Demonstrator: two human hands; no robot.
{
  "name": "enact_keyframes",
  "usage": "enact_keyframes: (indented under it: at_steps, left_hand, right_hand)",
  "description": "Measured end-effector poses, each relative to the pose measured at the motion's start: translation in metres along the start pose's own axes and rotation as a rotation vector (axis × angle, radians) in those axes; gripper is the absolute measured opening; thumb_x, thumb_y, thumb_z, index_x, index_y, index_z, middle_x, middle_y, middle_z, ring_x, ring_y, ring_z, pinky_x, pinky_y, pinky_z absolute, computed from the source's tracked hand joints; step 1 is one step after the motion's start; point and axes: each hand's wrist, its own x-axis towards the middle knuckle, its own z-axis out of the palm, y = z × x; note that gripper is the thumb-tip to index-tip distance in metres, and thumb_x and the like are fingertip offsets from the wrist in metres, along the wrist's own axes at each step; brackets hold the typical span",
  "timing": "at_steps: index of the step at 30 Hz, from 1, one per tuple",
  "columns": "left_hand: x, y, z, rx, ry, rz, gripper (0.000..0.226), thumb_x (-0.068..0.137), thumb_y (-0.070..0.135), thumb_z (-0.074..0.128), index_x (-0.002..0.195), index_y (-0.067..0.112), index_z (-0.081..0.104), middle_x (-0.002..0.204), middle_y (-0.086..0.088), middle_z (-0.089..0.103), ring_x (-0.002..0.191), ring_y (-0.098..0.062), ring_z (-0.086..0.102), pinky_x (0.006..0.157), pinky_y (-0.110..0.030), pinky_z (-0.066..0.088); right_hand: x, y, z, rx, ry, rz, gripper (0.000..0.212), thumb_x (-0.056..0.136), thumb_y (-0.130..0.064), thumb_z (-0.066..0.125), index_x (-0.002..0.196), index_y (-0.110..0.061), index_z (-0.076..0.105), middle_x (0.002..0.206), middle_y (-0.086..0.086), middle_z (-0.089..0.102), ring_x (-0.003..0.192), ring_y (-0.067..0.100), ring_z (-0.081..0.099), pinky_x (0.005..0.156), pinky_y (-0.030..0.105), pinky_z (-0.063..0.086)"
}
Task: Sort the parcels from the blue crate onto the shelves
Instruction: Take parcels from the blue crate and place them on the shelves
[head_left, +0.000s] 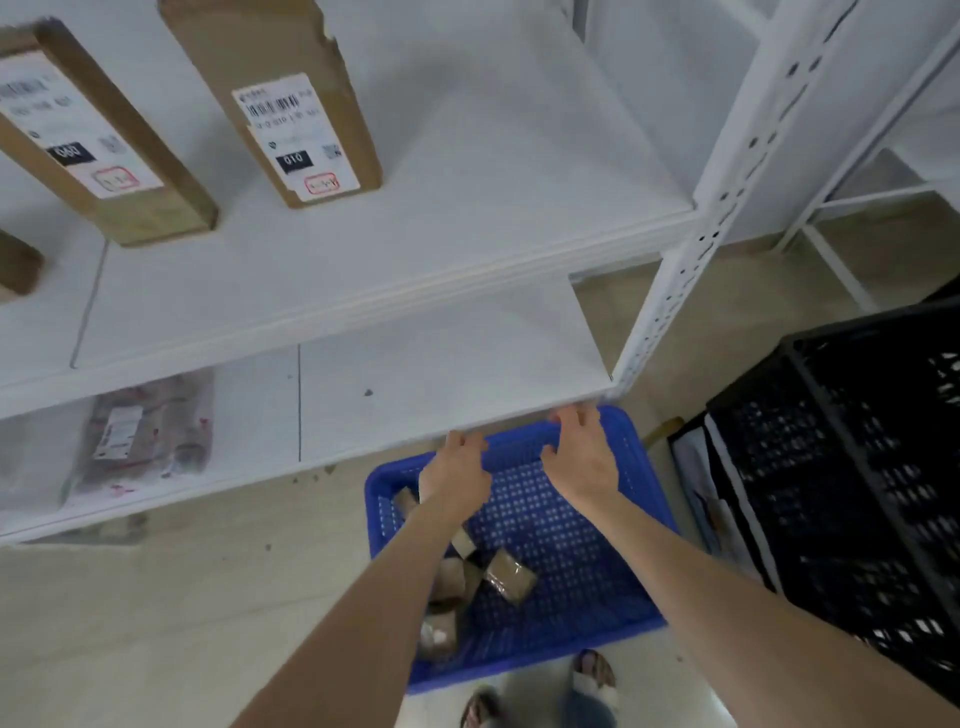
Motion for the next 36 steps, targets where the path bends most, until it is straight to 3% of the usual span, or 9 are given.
enact_keyframes:
  at_steps: [6,8,12,17,21,23,26,32,36]
  left_hand:
    - [0.046,-0.037,0.143,-0.193,-0.2,-0.138,0.045,0.096,0.019,0.047,0.14,0.017,0.036,0.14,-0.01,0.036,0.113,-0.03,0.053,0.086,-0.037,0.047]
    - [0.065,-0.054,0.197,-0.236,-0.268,-0.165,0.041,0.095,0.021,0.049,0.135,0.015,0.04,0.137,-0.01,0.042,0.114,-0.03,0.052,0.091,-0.039,0.047]
    - [0.095,-0.081,0.304,-0.247,-0.371,-0.208,0.045,0.094,0.022,0.049,0.137,0.015,0.039,0.135,-0.012,0.045,0.117,-0.03,0.05,0.094,-0.036,0.043]
    - [0.139,-0.1,0.404,-0.36,-0.414,-0.34,0.068,0.093,0.036,0.053,0.148,0.02,0.017,0.143,-0.015,0.033,0.127,-0.032,0.042,0.1,-0.037,0.037]
    - [0.163,-0.109,0.451,-0.371,-0.48,-0.423,0.074,0.09,0.055,0.046,0.149,0.021,0.018,0.143,-0.014,0.038,0.125,-0.034,0.045,0.102,-0.041,0.041]
    - [0.171,-0.109,0.46,-0.464,-0.457,-0.456,0.077,0.087,0.057,0.051,0.147,0.019,0.024,0.141,-0.013,0.04,0.125,-0.034,0.045,0.102,-0.041,0.042]
    - [0.172,-0.103,0.447,-0.724,-0.3,-0.576,0.076,0.078,0.057,0.064,0.136,0.014,0.038,0.131,-0.011,0.046,0.114,-0.029,0.052,0.093,-0.038,0.047]
    - [0.143,-0.078,0.355,-1.053,-0.008,-0.717,0.038,0.081,0.042,0.068,0.1,0.014,0.053,0.095,-0.002,0.058,0.076,-0.014,0.054,0.062,-0.027,0.044]
    - [0.105,-0.062,0.267,-1.198,0.069,-0.728,0.055,0.072,0.043,0.073,0.115,0.016,0.051,0.112,-0.005,0.055,0.094,-0.022,0.058,0.087,-0.041,0.053]
  right_hand:
    - [0.027,0.097,0.122,0.113,-0.323,0.295,0.055,0.093,-0.026,0.058,0.141,-0.021,0.033,0.143,0.008,0.027,0.1,0.027,0.058,0.073,0.033,0.048]
    - [0.039,0.131,0.174,0.153,-0.449,0.414,0.065,0.093,-0.03,0.058,0.148,-0.018,0.026,0.141,0.011,0.034,0.104,0.026,0.057,0.074,0.031,0.046]
    - [0.057,0.198,0.276,0.173,-0.669,0.575,0.076,0.095,-0.035,0.056,0.153,-0.011,0.013,0.154,0.01,0.027,0.13,0.027,0.044,0.096,0.031,0.044]
    - [0.076,0.257,0.376,0.407,-0.647,0.771,0.072,0.096,-0.04,0.051,0.152,-0.01,0.016,0.155,0.008,0.025,0.137,0.029,0.035,0.108,0.041,0.039]
    - [0.088,0.282,0.426,0.551,-0.669,0.927,0.061,0.092,-0.053,0.052,0.137,-0.012,0.043,0.135,0.007,0.051,0.118,0.026,0.052,0.088,0.038,0.051]
    - [0.093,0.284,0.432,0.657,-0.641,0.974,0.048,0.093,-0.05,0.052,0.121,-0.011,0.055,0.119,0.009,0.062,0.107,0.025,0.058,0.077,0.035,0.05]
    - [0.098,0.279,0.418,0.718,-0.511,1.006,0.047,0.094,-0.042,0.055,0.125,-0.006,0.053,0.118,0.01,0.062,0.105,0.029,0.06,0.08,0.038,0.05]
    - [0.098,0.223,0.328,0.962,-0.329,0.964,0.034,0.088,-0.025,0.068,0.115,-0.006,0.061,0.112,0.01,0.067,0.095,0.025,0.064,0.067,0.033,0.05]
    - [0.079,0.166,0.252,1.03,-0.351,0.877,0.028,0.084,-0.021,0.072,0.108,-0.016,0.059,0.115,0.006,0.064,0.108,0.025,0.061,0.079,0.038,0.05]
